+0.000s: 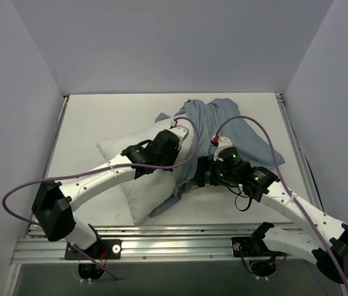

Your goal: Remove the pillowcase from the pillow

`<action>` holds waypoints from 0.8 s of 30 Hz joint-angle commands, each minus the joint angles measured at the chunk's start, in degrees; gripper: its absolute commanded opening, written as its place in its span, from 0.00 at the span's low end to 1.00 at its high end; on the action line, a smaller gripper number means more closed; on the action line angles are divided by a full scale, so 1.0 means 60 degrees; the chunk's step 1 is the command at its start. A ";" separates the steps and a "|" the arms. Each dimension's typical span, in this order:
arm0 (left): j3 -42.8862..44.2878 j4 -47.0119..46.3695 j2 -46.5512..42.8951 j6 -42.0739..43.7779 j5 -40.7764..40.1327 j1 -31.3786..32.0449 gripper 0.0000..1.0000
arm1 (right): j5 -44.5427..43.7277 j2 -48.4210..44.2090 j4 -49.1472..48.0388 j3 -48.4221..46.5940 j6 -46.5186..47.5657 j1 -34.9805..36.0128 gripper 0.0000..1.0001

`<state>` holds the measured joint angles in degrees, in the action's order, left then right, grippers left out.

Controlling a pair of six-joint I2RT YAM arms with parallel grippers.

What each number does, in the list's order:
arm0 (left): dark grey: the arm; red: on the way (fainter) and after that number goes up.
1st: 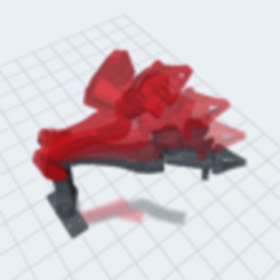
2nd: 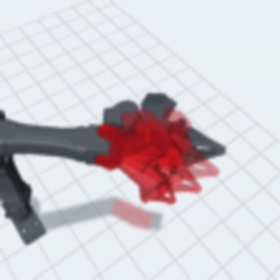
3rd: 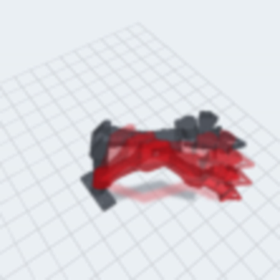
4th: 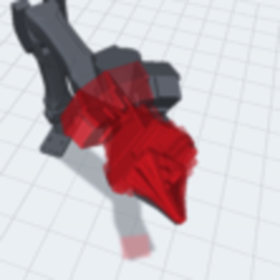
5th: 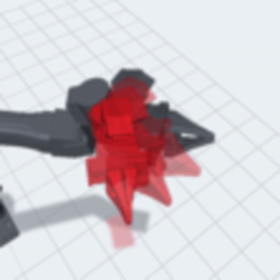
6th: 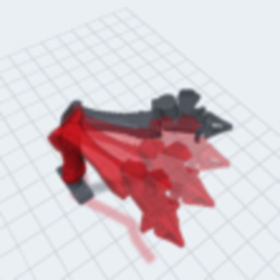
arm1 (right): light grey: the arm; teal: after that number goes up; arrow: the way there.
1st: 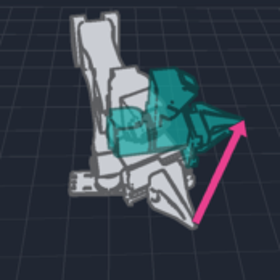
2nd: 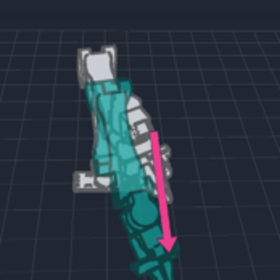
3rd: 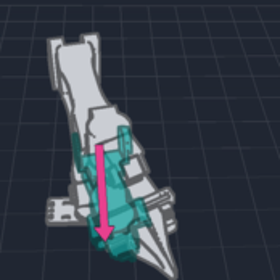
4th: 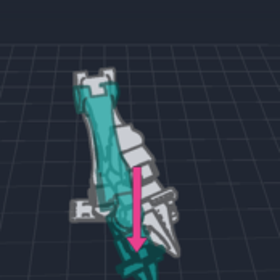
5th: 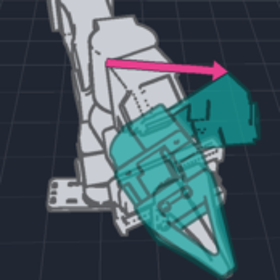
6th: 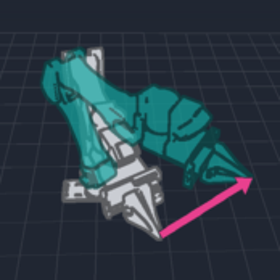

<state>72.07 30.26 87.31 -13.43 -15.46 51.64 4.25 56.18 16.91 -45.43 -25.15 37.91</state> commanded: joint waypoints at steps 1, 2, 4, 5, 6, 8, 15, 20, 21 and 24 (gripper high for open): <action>0.0702 0.0185 -0.0005 -0.0368 0.0351 -0.0080 0.02 | -0.1453 0.0624 -0.0327 -0.0192 -0.0495 0.0566 0.84; 0.0862 0.0259 -0.0020 -0.0383 0.0365 -0.0095 0.02 | -0.1702 0.0800 -0.0356 -0.0192 -0.0670 0.0639 0.84; 0.0981 0.0420 -0.0151 -0.0413 0.0380 -0.0110 0.02 | -0.2461 0.1328 -0.0488 -0.0163 -0.0833 0.0727 0.83; 0.1068 0.0449 -0.0195 -0.0413 0.0380 -0.0125 0.02 | -0.2684 0.1489 -0.0532 -0.0148 -0.0949 0.0727 0.82; 0.1098 0.0493 -0.0312 -0.0398 0.0380 -0.0125 0.02 | -0.2875 0.1781 -0.0591 -0.0134 -0.0980 0.0713 0.81; 0.1142 0.0566 -0.0415 -0.0413 0.0395 -0.0197 0.02 | -0.3417 0.2046 -0.0722 -0.0133 -0.1038 0.0727 0.78; 0.0879 0.0918 -0.1044 -0.0530 0.0424 -0.0563 0.02 | -0.3900 0.2676 -0.1412 -0.0323 -0.0820 0.0596 0.10; 0.0732 0.1911 -0.1616 -0.0647 -0.0043 -0.1236 0.02 | -0.4064 0.2722 -0.0943 -0.0704 -0.0424 -0.0704 0.00; 0.0717 0.2103 -0.1907 -0.0676 -0.0146 -0.1586 0.02 | -0.3962 0.2620 -0.0841 -0.0777 -0.0336 -0.1477 0.00; 0.0630 0.2777 -0.2638 -0.0749 -0.0323 -0.2290 0.02 | -0.3859 0.2400 -0.0694 -0.1244 -0.0116 -0.2986 0.00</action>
<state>75.29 40.01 79.13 -16.97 -12.53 42.50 -12.86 72.55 10.24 -48.97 -28.36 28.53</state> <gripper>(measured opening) 0.061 0.015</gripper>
